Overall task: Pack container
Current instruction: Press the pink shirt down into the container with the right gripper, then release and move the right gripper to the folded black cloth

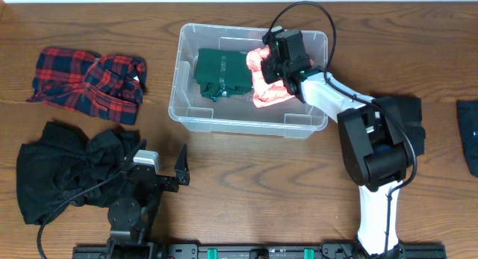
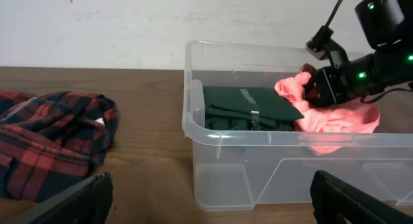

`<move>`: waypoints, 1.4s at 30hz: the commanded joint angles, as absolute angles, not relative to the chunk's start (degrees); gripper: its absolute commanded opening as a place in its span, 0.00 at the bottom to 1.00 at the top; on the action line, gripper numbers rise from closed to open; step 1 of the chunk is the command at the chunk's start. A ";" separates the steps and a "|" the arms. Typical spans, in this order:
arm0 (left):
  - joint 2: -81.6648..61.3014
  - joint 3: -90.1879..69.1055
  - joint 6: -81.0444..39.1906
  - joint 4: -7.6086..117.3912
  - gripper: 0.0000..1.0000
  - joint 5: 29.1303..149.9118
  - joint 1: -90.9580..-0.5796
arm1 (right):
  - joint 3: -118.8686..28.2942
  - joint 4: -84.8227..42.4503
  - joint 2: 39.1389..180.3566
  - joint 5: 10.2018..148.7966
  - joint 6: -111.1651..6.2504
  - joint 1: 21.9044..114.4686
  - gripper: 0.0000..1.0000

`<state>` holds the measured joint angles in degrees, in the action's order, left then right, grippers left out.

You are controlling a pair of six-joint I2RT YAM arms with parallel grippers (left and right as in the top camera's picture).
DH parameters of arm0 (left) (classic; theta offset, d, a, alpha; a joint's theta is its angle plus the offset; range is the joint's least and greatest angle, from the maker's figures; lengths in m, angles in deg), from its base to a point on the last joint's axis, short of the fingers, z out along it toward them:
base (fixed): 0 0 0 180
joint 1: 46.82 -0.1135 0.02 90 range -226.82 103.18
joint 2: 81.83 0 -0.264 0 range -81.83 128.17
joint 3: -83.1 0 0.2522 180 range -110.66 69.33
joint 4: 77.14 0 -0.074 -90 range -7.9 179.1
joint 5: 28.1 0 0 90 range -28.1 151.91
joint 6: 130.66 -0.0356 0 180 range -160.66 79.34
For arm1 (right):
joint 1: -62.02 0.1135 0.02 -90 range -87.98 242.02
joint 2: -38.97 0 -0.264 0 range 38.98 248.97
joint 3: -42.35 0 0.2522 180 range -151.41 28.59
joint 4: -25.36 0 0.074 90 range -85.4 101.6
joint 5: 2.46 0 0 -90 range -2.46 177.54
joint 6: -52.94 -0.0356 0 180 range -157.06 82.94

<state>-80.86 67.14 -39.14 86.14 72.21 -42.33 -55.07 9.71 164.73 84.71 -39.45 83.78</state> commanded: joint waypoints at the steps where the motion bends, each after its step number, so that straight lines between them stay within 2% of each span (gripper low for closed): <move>1: -80.81 68.73 -38.88 85.35 0.98 72.39 -42.63 | -55.31 8.79 166.50 85.15 -39.96 84.44 0.01; 11: -80.81 68.73 -38.88 85.35 0.98 72.41 -42.63 | -55.31 3.74 156.69 85.13 -39.76 84.39 0.02; 12: -80.81 68.73 -38.88 85.35 0.98 72.41 -42.63 | -55.31 2.47 154.63 85.15 -39.76 84.39 0.06; 15: -80.81 68.73 -38.88 85.35 0.98 72.41 -42.63 | -55.31 -1.85 148.90 85.13 -39.78 84.31 0.28; 16: -80.81 68.73 -38.88 85.35 0.98 72.41 -42.63 | -55.31 -3.95 146.46 85.11 -39.80 84.15 0.41; 17: -80.81 68.73 -38.88 85.35 0.98 72.39 -42.63 | -55.31 -5.59 144.84 85.11 -39.80 83.98 0.50; 24: -80.81 68.73 -38.88 85.35 0.98 72.39 -42.63 | -55.31 -22.99 133.54 84.08 -43.08 83.28 0.87; 29: -80.81 68.73 -38.88 85.35 0.98 72.41 -42.63 | -55.31 -33.79 125.50 80.19 -47.54 78.14 0.93; 35: -80.81 68.73 -38.88 85.35 0.98 72.41 -42.63 | -55.31 -42.88 117.63 76.56 -47.45 64.31 0.99; 42: -80.81 68.73 -38.88 85.35 0.98 72.41 -42.63 | -55.31 -48.82 119.07 71.62 -33.68 43.35 0.99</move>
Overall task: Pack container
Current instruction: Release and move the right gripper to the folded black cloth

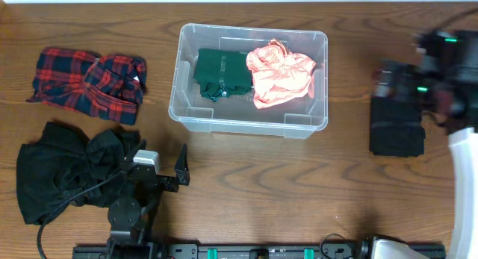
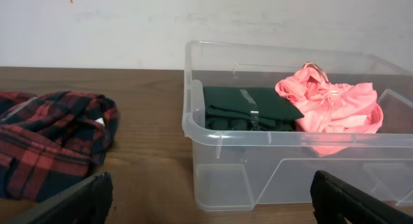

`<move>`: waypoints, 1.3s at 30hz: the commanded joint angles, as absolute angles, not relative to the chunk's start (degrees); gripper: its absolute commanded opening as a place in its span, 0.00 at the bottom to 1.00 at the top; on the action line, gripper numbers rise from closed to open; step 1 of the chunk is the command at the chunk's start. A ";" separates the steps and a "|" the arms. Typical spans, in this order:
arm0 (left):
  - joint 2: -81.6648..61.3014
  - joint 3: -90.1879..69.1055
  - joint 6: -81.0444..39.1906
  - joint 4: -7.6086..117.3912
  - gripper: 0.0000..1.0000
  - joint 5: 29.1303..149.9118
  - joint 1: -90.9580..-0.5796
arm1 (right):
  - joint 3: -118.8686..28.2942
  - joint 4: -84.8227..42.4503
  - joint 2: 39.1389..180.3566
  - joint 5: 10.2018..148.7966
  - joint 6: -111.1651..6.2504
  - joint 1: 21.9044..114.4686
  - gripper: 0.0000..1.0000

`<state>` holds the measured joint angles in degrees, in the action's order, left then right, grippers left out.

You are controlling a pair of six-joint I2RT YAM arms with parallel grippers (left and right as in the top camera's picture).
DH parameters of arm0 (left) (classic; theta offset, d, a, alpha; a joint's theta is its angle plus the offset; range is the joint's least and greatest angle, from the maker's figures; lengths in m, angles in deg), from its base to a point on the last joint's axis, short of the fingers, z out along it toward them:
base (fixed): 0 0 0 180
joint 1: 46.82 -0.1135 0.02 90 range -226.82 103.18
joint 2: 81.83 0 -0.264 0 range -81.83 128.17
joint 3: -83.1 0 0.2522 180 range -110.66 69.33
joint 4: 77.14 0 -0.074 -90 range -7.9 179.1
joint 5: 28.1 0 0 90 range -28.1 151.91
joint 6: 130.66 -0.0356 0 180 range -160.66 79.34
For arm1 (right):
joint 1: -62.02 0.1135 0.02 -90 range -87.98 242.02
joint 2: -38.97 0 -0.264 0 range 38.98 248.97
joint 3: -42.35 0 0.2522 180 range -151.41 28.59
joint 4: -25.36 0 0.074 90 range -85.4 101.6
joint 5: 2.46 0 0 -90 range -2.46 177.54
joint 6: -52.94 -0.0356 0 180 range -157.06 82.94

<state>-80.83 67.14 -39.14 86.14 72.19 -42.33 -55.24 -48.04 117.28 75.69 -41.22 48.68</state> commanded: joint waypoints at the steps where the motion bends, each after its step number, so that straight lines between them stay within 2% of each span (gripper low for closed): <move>1: -80.81 68.73 -38.88 85.35 0.98 72.41 -42.63 | -55.31 -49.13 120.18 70.46 -30.99 40.66 0.99; 6: -80.81 68.73 -38.88 85.35 0.98 72.41 -42.63 | -55.31 -45.22 127.57 61.00 -26.23 30.32 0.99; 10: -80.81 68.73 -38.88 85.35 0.98 72.41 -42.63 | -55.31 -43.67 134.87 58.94 -23.61 26.32 0.99; 23: -80.81 68.73 -38.88 85.35 0.98 72.41 -42.63 | -55.31 -45.94 150.39 65.54 -17.86 24.00 0.99; 39: -80.81 68.73 -38.88 85.35 0.98 72.41 -42.63 | -55.29 -45.20 158.52 61.92 -15.52 23.35 0.97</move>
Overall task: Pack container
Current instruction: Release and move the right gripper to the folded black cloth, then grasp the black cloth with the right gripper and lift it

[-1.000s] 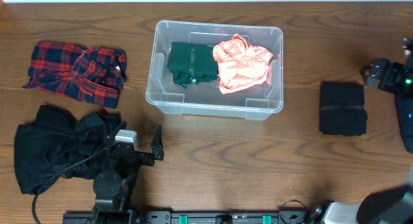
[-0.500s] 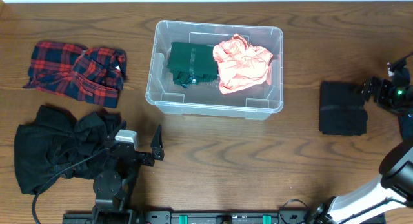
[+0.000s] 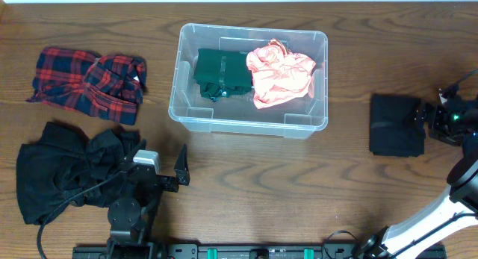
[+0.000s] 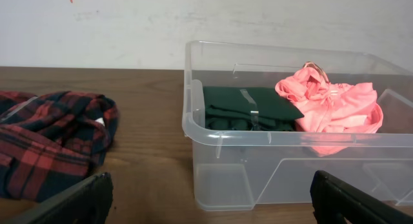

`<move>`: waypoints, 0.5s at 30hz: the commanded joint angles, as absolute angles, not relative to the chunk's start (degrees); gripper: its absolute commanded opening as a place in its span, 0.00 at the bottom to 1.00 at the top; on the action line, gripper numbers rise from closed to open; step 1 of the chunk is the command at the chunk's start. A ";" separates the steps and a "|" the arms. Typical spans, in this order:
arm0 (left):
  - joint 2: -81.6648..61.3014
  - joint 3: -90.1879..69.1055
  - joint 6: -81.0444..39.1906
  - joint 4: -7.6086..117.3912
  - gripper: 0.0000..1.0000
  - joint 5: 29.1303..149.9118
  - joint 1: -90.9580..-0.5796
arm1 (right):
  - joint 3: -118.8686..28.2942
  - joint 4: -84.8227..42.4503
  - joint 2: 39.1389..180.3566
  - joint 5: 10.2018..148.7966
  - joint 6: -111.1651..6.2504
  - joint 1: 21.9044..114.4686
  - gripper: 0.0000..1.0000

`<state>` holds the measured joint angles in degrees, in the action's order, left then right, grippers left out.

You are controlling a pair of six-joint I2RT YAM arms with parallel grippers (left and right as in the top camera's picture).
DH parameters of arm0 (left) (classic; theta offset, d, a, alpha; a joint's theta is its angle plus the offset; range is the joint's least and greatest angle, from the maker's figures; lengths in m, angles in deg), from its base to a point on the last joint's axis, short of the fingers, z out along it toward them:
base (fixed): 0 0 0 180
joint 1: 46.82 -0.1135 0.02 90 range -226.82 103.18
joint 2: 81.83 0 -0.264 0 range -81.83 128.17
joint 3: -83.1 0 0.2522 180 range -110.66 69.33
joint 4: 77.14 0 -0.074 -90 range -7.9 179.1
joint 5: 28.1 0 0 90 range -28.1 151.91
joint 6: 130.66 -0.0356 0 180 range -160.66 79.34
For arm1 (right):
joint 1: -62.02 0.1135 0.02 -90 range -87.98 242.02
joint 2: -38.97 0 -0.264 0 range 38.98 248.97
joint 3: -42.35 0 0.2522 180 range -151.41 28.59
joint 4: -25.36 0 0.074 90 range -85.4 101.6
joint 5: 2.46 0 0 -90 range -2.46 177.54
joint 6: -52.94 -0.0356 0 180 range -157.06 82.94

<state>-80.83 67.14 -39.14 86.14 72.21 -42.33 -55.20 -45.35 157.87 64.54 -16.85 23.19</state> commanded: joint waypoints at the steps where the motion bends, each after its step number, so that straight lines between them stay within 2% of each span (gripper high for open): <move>1: -80.81 68.73 -38.88 85.35 0.98 72.41 -42.63 | -55.29 -45.17 158.61 60.71 -15.19 23.37 0.97; 9: -80.81 68.73 -38.88 85.35 0.98 72.39 -42.63 | -55.00 -45.68 159.00 55.95 -15.67 25.95 0.83; 15: -80.81 68.73 -38.88 85.35 0.98 72.39 -42.63 | -54.30 -46.09 159.00 55.80 -16.46 28.00 0.78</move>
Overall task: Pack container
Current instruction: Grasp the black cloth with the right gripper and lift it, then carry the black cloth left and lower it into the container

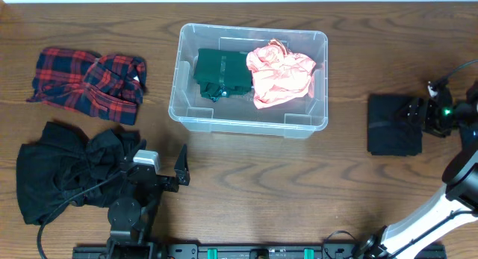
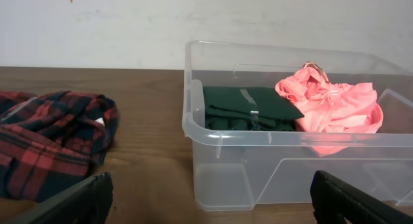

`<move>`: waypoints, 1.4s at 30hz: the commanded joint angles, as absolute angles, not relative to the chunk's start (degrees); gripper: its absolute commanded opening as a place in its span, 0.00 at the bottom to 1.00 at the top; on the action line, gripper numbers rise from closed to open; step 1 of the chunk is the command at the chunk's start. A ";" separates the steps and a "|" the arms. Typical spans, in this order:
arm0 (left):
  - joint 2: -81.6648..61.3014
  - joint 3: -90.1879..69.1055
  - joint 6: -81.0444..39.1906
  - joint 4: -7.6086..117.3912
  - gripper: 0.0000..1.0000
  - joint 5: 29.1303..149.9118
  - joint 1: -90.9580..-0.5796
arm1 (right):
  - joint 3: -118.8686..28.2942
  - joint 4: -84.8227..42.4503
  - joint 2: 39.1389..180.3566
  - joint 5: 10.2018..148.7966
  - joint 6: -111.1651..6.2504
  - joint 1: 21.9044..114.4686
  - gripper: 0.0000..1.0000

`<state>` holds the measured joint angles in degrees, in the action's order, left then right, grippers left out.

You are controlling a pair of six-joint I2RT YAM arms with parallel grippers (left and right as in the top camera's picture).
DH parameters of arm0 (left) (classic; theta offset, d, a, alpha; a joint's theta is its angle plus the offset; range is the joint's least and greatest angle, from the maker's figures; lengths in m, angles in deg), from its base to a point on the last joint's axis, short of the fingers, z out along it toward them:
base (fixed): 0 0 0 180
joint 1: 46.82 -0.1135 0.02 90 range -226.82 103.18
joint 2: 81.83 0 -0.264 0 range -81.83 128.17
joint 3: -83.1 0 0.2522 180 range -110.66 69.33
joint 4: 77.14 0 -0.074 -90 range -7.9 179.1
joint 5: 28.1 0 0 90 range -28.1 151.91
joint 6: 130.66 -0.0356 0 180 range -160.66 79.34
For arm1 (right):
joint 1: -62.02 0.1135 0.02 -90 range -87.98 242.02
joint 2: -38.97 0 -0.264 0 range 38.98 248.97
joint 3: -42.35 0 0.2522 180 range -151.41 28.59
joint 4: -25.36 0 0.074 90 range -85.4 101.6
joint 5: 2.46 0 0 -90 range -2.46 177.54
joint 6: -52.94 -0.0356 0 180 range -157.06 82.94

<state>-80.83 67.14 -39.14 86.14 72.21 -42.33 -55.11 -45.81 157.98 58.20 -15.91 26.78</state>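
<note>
The clear plastic container (image 1: 246, 126) stands at the back middle of the table. Inside lie a dark green garment (image 1: 220, 72) on the left and a crumpled pink garment (image 1: 280, 74) on the right. The left wrist view shows the same container (image 2: 258, 137) with both pieces. A black folded cloth (image 1: 392, 125) lies at the right. My right gripper (image 1: 417, 114) sits at that cloth's right edge; its jaws do not show against the dark fabric. My left gripper (image 1: 160, 169) rests open near the front, with nothing between its fingers (image 2: 58, 201).
A red plaid shirt (image 1: 86, 83) lies at the back left, also in the left wrist view (image 2: 51, 140). A crumpled black garment (image 1: 63, 169) lies at the front left beside my left arm. The right arm's white links run along the table's right edge.
My right gripper has shifted a little left, from just beside the black folded cloth onto its right edge. The cloth sits slightly further left. The left arm has not moved.
My right gripper was first inside the container at the pink garment. Then the pink garment lay free beside the green one, and the right arm was over the black folded cloth at the right. After that the gripper was beside that cloth's right edge, and now it is on it.
</note>
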 commanded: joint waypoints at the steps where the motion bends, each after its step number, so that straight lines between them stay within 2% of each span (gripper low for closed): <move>1: -80.81 68.73 -38.88 85.35 0.98 72.41 -42.63 | -54.00 -46.09 159.00 55.86 -16.46 28.26 0.77; 5: -80.81 68.73 -38.88 85.35 0.98 72.41 -42.63 | -52.86 -45.87 159.00 56.04 -16.59 28.35 0.69; 8: -80.81 68.73 -38.88 85.35 0.98 72.41 -42.63 | -51.79 -44.72 159.00 56.69 -18.75 28.35 0.54; 10: -80.81 68.73 -38.88 85.35 0.98 72.41 -42.63 | -51.20 -44.19 159.00 56.69 -19.26 28.33 0.43; 13: -80.81 68.73 -38.88 85.35 0.98 72.41 -42.63 | -51.05 -43.86 159.00 56.65 -20.02 28.35 0.20; 16: -80.81 68.73 -38.88 85.35 0.98 72.41 -42.63 | -51.11 -43.23 158.83 55.47 -22.84 28.35 0.03; 26: -80.81 68.73 -38.88 85.35 0.98 72.41 -42.63 | -55.29 -44.96 151.18 45.98 -27.26 29.79 0.01; 32: -80.81 68.73 -38.88 85.35 0.98 72.41 -42.63 | -57.32 -43.64 138.61 36.15 -32.76 30.30 0.01; 37: -80.81 68.73 -38.88 85.35 0.98 72.41 -42.63 | -57.78 -40.98 126.61 35.62 -39.28 31.30 0.01; 42: -80.81 68.73 -38.88 85.35 0.98 72.41 -42.63 | -57.78 -37.04 117.63 37.09 -48.24 37.31 0.01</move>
